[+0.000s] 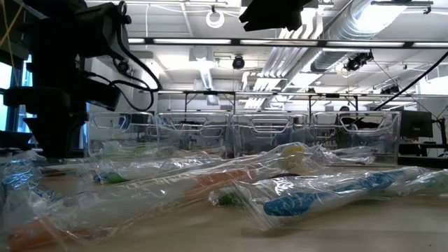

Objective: Pick & Place Toothbrushes
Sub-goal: Put the blue toothbrush into the middle right transparent bin

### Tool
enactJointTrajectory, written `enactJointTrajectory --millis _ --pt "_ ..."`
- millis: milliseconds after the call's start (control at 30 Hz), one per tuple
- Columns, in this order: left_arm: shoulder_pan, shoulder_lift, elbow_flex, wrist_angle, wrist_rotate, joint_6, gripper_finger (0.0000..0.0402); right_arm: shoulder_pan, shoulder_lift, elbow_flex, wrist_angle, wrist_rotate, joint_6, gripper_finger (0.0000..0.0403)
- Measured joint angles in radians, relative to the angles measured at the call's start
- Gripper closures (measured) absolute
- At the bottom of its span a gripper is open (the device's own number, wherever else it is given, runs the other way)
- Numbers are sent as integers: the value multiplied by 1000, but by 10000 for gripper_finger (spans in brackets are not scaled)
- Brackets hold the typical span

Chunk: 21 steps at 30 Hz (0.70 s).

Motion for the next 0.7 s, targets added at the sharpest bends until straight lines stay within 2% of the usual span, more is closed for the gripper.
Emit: enactJointTrajectory --millis 100,367,567,700 --pt "1 -19 27 15 -11 71 390 1 0 0 0 0 0 227" --pt "1 -89 143 19 -76 265 390 5 -22 0 2 -52 1 227" --pt "37 -141 280 17 -132 485 389 44 -97 0 2 -60 0 227" --pt "81 -161 402 21 -182 686 389 85 -157 0 -4 -60 -1 227"
